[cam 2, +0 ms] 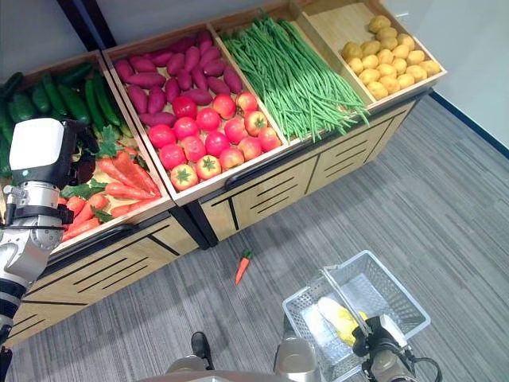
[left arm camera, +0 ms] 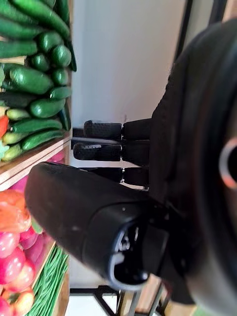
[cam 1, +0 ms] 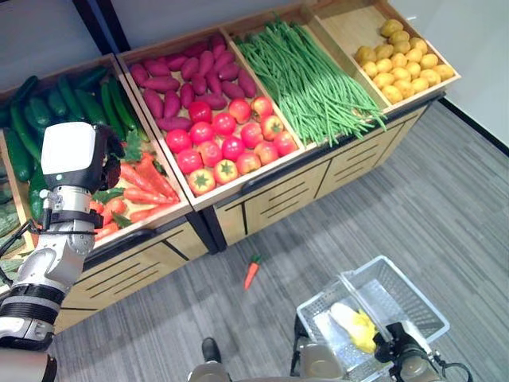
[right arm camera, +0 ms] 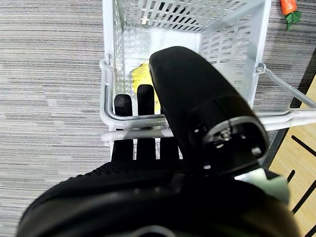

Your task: Get the vegetables into the basket

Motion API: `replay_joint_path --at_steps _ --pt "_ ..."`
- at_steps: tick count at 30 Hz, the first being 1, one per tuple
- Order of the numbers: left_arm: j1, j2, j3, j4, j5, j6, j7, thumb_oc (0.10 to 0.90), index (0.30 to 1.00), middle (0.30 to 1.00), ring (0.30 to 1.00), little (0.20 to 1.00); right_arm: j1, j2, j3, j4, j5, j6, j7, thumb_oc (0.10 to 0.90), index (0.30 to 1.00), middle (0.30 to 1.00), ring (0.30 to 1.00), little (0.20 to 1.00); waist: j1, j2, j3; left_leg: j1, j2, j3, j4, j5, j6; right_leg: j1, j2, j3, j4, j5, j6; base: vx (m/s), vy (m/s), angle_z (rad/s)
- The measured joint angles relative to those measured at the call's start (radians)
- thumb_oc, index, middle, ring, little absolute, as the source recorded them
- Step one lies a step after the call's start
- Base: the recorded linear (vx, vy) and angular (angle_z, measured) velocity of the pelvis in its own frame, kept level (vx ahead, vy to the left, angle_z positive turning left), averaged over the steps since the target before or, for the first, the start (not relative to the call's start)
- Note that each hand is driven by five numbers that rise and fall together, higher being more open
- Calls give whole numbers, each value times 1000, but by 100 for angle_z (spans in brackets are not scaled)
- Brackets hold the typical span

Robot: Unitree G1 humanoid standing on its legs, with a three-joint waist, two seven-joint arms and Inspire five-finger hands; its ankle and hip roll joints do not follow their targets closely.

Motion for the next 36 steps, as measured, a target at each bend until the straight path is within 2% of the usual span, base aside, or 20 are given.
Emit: replay_joint_path --at_steps 3,7,19,32,36 --pt "16 -5 1 0 -3 -1 0 400 300 300 300 300 11 1 0 2 0 0 0 400 300 300 300 300 1 0 -16 0 0 0 0 0 0 0 -1 0 0 0 0 0 0 0" --pt "17 -67 47 0 -60 -3 10 400 300 300 300 300 9 4 0 1 0 3 0 400 300 300 300 300 0 0 -20 0 -1 0 0 0 0 0 -1 0 0 1 -1 0 0 0" --pt "17 -66 48 -71 -60 -7 21 400 300 300 300 300 11 4 0 -1 0 6 1 400 300 300 300 300 -2 -1 -20 6 -2 7 0 0 0 0 -1 7 0 2 0 3 2 -1" --pt "18 -66 46 -156 -55 -40 -4 400 300 300 300 300 21 4 -10 -4 0 6 2 400 300 300 300 300 -9 -3 -21 27 -13 37 0 -7 4 2 -5 39 0 10 3 -4 25 -6" --pt "17 -64 33 -198 -54 -68 -22 400 300 300 300 300 33 4 -23 -3 0 4 3 400 300 300 300 300 -6 -9 -18 25 -21 52 2 -13 4 -10 -12 56 0 15 7 -44 88 -10"
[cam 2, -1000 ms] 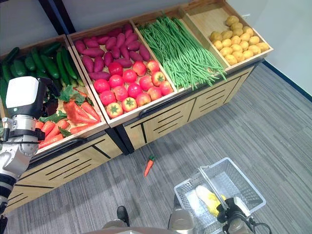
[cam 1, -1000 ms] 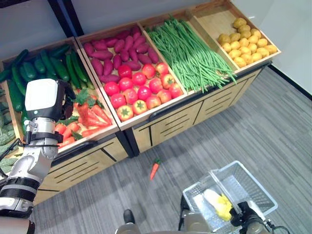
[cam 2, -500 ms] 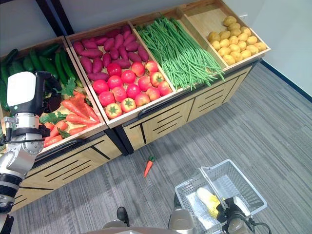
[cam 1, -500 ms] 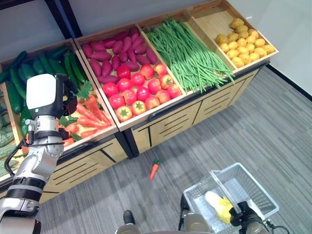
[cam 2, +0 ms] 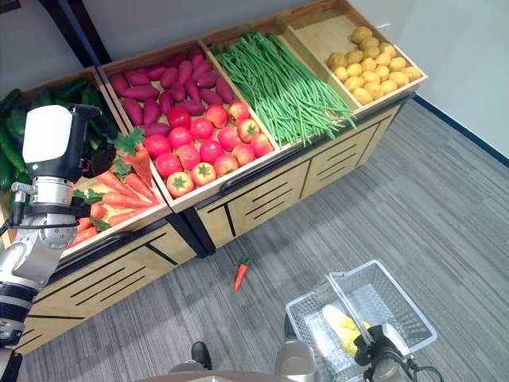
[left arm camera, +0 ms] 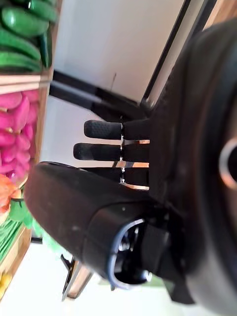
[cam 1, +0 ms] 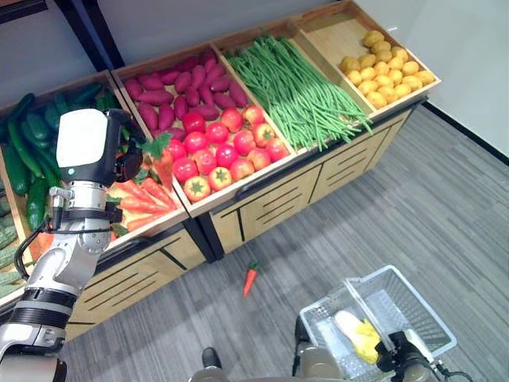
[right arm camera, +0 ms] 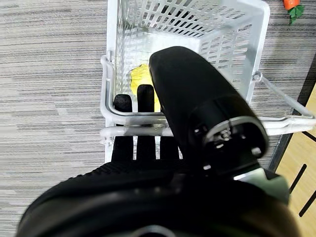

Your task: Get the vegetables into the basket

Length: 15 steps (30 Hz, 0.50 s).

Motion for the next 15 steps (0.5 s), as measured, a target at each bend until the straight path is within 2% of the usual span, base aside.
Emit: replay_joint_path --at_steps 4,8,9,10,11,12,13,14,15 --pt "-3 1 -50 -30 0 -13 -23 400 300 300 300 300 18 0 -24 -16 0 2 0 400 300 300 300 300 -27 -18 4 -2 -34 10 -2 -11 18 -12 -30 18 2 12 17 -49 128 -8" --pt "-15 24 -67 -49 -1 -28 -28 400 300 300 300 300 3 35 -27 -28 1 -8 -1 400 300 300 300 300 -49 -89 17 10 -87 110 -1 -29 45 -71 -60 112 1 68 39 -95 43 -73" --pt "-36 64 -82 -42 -1 -29 -42 400 300 300 300 300 -7 68 -26 -32 2 -11 -1 400 300 300 300 300 -66 -124 34 9 -86 168 11 -52 66 -106 -55 119 0 140 57 -184 72 -93" --pt "-52 65 -100 -39 -1 -29 -47 400 300 300 300 300 -5 74 -26 -33 2 -11 -1 400 300 300 300 300 -90 -125 34 1 -82 173 18 -59 77 -114 -54 113 0 166 57 -148 69 -97" --pt "-65 90 -117 -60 -4 -51 -63 400 300 300 300 300 11 101 -12 -13 10 3 -4 400 300 300 300 300 -60 -150 29 -11 -90 235 71 -74 91 -122 -43 -24 -9 84 99 -139 78 -104" --pt "-80 97 -109 -70 -5 -54 -60 400 300 300 300 300 -32 78 -34 5 13 13 -12 400 300 300 300 300 -26 -78 86 -43 -56 236 122 -137 113 -183 -70 -168 132 -122 101 -37 -54 -113" --pt "-68 96 -108 -78 -5 -61 -83 400 300 300 300 300 -19 31 -84 -13 17 23 -13 400 300 300 300 300 -25 -37 87 -24 -39 258 99 -112 108 -223 -111 -138 422 -162 48 -17 -110 -91" --pt "-59 98 -65 -84 -6 -56 -83 400 300 300 300 300 30 36 -82 -14 21 32 1 400 300 300 300 300 -7 -74 63 3 -42 263 86 -99 86 -127 -122 -140 428 -220 40 82 -297 -39" --pt "-39 97 -33 -84 -9 -47 -83 400 300 300 300 300 32 28 -57 -20 16 35 1 400 300 300 300 300 -4 -67 63 11 -33 258 87 -88 76 -71 -78 -155 312 -235 -2 76 -290 -53"
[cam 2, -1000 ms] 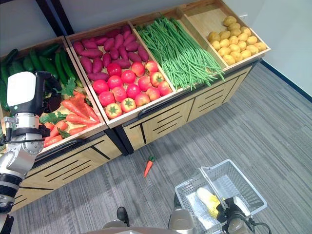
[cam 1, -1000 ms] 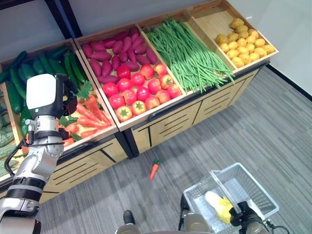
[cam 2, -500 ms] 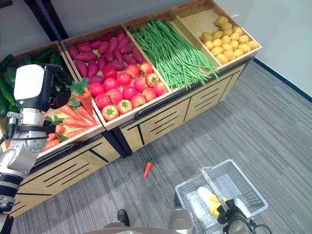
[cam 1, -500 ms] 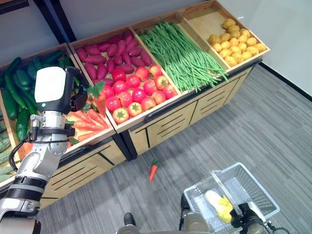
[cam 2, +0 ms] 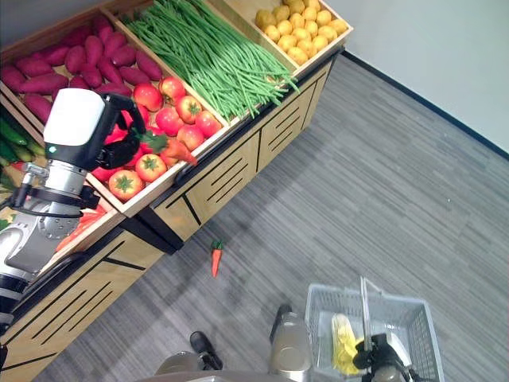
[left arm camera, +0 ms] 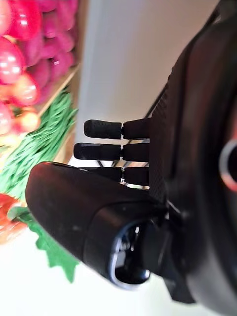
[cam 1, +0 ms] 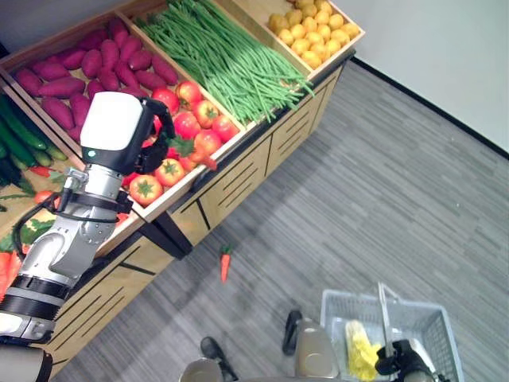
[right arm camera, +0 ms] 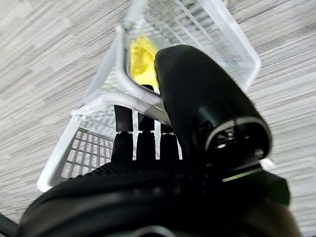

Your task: Get the vegetables into the basket

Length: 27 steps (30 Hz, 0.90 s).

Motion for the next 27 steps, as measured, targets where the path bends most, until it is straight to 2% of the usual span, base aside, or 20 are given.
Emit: replay_joint_path --at_steps 1,2,4,5,6,7,8,10,17,22,27 --pt "65 -30 30 1 -5 4 -6 400 300 300 300 300 1 -6 10 -6 -12 -5 7 400 300 300 300 300 -17 37 -7 26 24 -15 0 32 -1 71 49 -6 -97 37 -25 70 -327 -52" --pt "99 -66 30 0 -7 1 -12 400 300 300 300 300 15 -5 10 -10 -15 -8 12 400 300 300 300 300 -21 50 -19 49 37 -14 8 42 -1 112 71 -3 -142 50 -39 26 -201 -55" --pt "121 -78 21 -3 -6 -14 -24 400 300 300 300 300 23 -5 31 -11 -16 -5 16 400 300 300 300 300 -16 50 -37 28 75 -16 99 37 -7 161 92 12 -220 77 -62 23 -171 -32" --pt "122 -83 21 -12 -6 -19 -25 400 300 300 300 300 21 -10 32 -15 -16 -5 16 400 300 300 300 300 -20 46 -44 4 75 -24 106 6 -37 162 90 18 -237 79 -64 11 -133 -10" --pt "121 -85 19 -33 -6 -21 -27 400 300 300 300 300 16 -21 31 -21 -16 -5 15 400 300 300 300 300 -25 50 -46 4 46 -48 2 17 -49 161 91 19 -245 80 -67 9 -126 -2" --pt "121 -85 18 -50 -6 -26 -31 400 300 300 300 300 11 -30 31 -24 -16 -5 15 400 300 300 300 300 -31 59 -50 1 30 -51 -74 62 -43 162 98 19 -247 80 -67 7 -123 -10" --pt "121 -85 18 -64 -6 -32 -32 400 300 300 300 300 8 -37 31 -29 -16 -7 15 400 300 300 300 300 -32 72 -55 -5 36 -40 -86 157 -13 168 112 23 -249 80 -66 7 -111 -9" --pt "107 -86 5 -66 -7 -36 -31 400 300 300 300 300 10 -33 35 -39 -16 -11 13 400 300 300 300 300 -43 70 -66 16 39 -42 -84 154 -13 187 114 21 -250 79 -66 1 -107 -2" --pt "83 -86 -4 -65 -7 -33 -31 400 300 300 300 300 -9 -23 41 -46 -16 -28 11 400 300 300 300 300 -44 75 -66 21 33 -42 -83 154 -13 203 113 25 -285 80 -64 1 -90 -3" --pt "83 -107 -34 -65 -14 -31 -31 400 300 300 300 300 -10 -24 40 -39 -16 -30 7 400 300 300 300 300 -47 103 -77 24 49 -43 -74 157 -17 218 129 23 -298 80 -64 7 -86 -1" --pt "79 -132 -48 -62 -15 -30 -31 400 300 300 300 300 -8 -24 40 -26 -15 -27 3 400 300 300 300 300 -64 112 -74 24 50 -54 -63 160 -21 228 129 18 -300 80 -65 -51 -138 5"
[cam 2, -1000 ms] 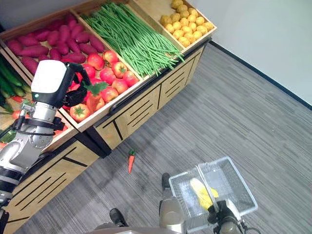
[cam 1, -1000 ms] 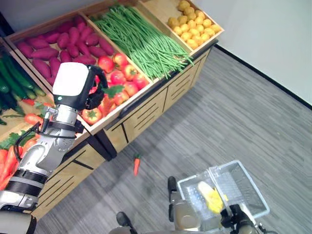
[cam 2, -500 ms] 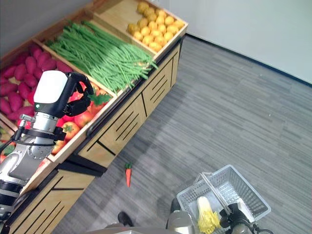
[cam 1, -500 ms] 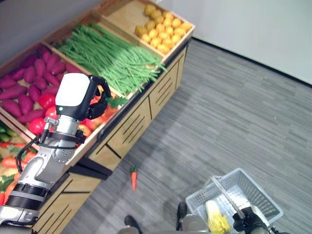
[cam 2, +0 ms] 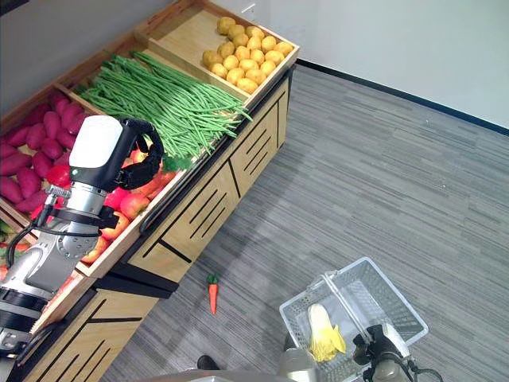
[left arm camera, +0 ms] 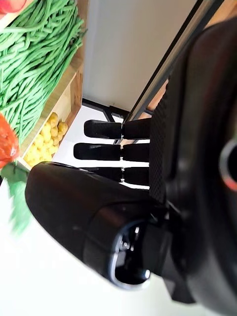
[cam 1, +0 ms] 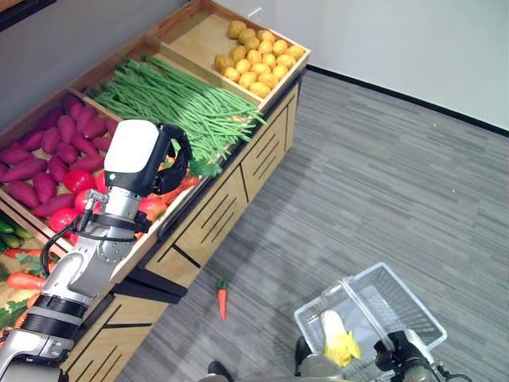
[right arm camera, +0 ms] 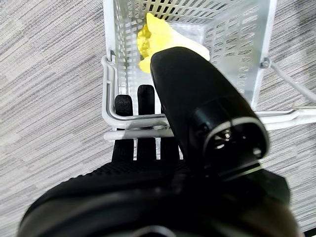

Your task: Get the vegetables into the basket

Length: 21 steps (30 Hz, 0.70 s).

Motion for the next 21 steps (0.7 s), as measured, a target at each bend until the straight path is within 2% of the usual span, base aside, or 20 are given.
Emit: replay_joint_path --at_steps 3,5,6,7,9,10,11,12,13,14,15,16,18,21 --pt "-12 -21 -27 17 -3 6 0 400 300 300 300 300 0 -1 -1 15 1 1 -1 400 300 300 300 300 -1 -1 2 -10 9 -16 38 1 0 1 2 0 9 0 0 2 -57 2" --pt "-11 -23 -26 24 -5 15 2 400 300 300 300 300 -8 -1 0 15 0 2 -3 400 300 300 300 300 14 -4 9 -15 11 -86 75 -1 -4 -3 5 26 2 1 -2 5 36 -49" --pt "-10 -28 -24 22 -4 16 11 400 300 300 300 300 -21 -6 -1 12 1 0 -5 400 300 300 300 300 44 -30 27 -83 3 -292 165 -72 -72 -17 -21 88 -6 11 -13 52 42 -86" --pt "-7 -27 -23 21 -4 12 12 400 300 300 300 300 -29 -13 -3 22 1 3 -7 400 300 300 300 300 53 -26 29 -81 -15 -387 89 -89 -93 -27 -20 119 -12 17 -15 31 28 -97" --pt "4 -26 -14 18 -4 10 23 400 300 300 300 300 -66 -23 -3 50 0 7 -7 400 300 300 300 300 71 -9 38 -81 -24 -514 -31 -81 -86 -49 -1 182 -12 31 -12 51 47 -95" --pt "6 -27 -14 17 -4 9 26 400 300 300 300 300 -68 -33 -3 46 0 3 -7 400 300 300 300 300 78 14 45 -87 -25 -538 -25 -33 -77 -47 13 210 -12 37 -4 70 116 -104" --pt "25 -37 -2 14 -3 7 36 400 300 300 300 300 -83 -48 5 47 0 2 -7 400 300 300 300 300 77 23 49 -100 -36 -595 -19 -31 -69 -58 34 251 -13 31 -1 42 95 -122" --pt "57 -42 28 9 -4 1 52 400 300 300 300 300 -99 -57 15 54 0 4 -7 400 300 300 300 300 84 37 50 -93 -62 -658 -30 -83 -31 -72 42 298 -12 40 11 32 110 -118" --pt "59 -41 39 9 -4 4 53 400 300 300 300 300 -100 -55 23 48 0 1 -9 400 300 300 300 300 87 26 59 -84 -75 -637 -27 -82 -31 -77 31 317 -12 55 36 55 192 -84" --pt "51 -40 40 8 -4 9 53 400 300 300 300 300 -91 -51 22 28 -1 -7 -11 400 300 300 300 300 71 9 69 -88 -89 -620 -27 -83 -26 -78 11 310 -13 60 50 77 334 -27" --pt "46 -40 40 7 -4 13 53 400 300 300 300 300 -67 -32 22 33 -1 -1 -10 400 300 300 300 300 60 -19 76 -80 -112 -610 -27 -85 -9 -75 -11 309 -12 69 50 67 358 -20" --pt "53 -32 40 7 -4 18 53 400 300 300 300 300 -44 -18 16 31 0 5 -13 400 300 300 300 300 70 -30 75 -65 -129 -584 -27 -94 8 -73 -25 330 -12 73 57 35 297 -40" --pt "52 -11 53 -5 -4 21 53 400 300 300 300 300 -22 -3 11 29 0 5 -12 400 300 300 300 300 67 -33 75 -48 -152 -548 -27 -104 25 -73 -48 344 -12 79 67 -13 250 -55" --pt "49 4 56 -11 -4 21 54 400 300 300 300 300 -33 15 -2 12 0 2 -14 400 300 300 300 300 51 -48 75 -27 -174 -472 -27 -121 46 -107 -56 414 15 90 84 -136 290 -60"
